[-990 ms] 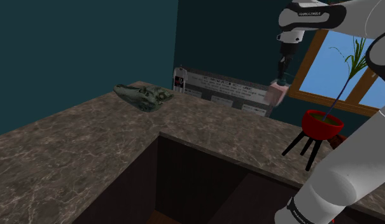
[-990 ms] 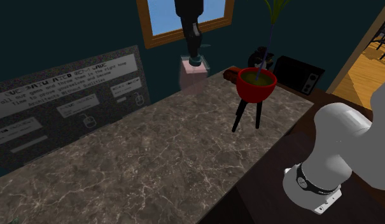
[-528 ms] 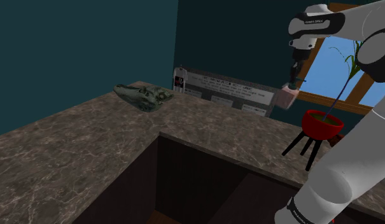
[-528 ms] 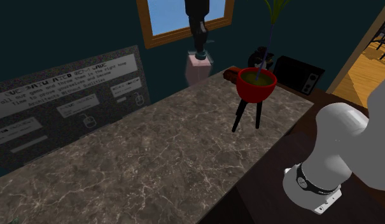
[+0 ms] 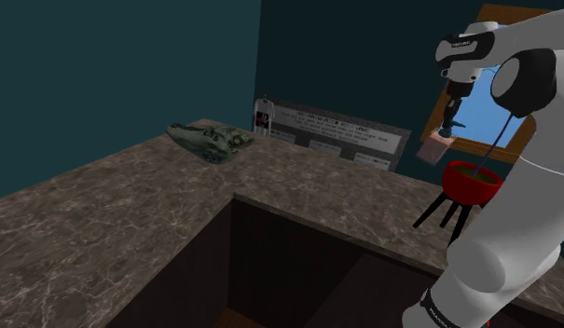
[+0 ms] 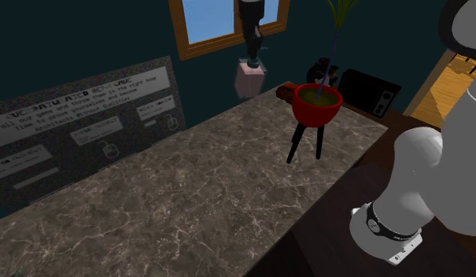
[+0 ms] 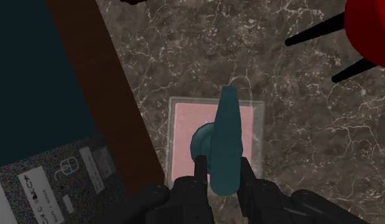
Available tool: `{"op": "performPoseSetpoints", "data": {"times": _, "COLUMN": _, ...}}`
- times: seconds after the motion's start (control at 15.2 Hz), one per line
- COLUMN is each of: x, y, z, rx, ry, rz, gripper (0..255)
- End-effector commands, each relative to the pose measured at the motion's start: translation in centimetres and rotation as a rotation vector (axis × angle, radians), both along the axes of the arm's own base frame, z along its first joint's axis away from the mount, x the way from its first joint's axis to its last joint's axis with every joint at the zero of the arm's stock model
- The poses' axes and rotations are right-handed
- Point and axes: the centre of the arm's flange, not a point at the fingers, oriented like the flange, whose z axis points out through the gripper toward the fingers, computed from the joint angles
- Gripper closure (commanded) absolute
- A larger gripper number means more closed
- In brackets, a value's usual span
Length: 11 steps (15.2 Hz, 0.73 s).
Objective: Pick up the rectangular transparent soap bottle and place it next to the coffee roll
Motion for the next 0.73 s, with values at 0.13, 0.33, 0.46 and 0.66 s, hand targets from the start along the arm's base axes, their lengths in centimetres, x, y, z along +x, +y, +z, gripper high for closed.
{"op": "performPoseSetpoints", "data": {"times": 0.13, "x": -2.8, "y": -4.4, "z": -1.2, "rx": -0.001, "ry": 0.000, "rz": 0.002, "gripper": 255}}
{"op": "performPoseSetpoints", "data": {"times": 0.33, "x": -4.9, "y": -7.7, "z": -2.0, "rx": -0.001, "ry": 0.000, "rz": 0.002, "gripper": 255}}
{"op": "performPoseSetpoints", "data": {"times": 0.46, "x": -6.3, "y": -9.8, "z": -2.6, "rx": -0.001, "ry": 0.000, "rz": 0.002, "gripper": 255}}
{"op": "performPoseSetpoints", "data": {"times": 0.66, "x": -8.4, "y": -13.1, "z": -3.5, "rx": -0.001, "ry": 0.000, "rz": 0.002, "gripper": 255}}
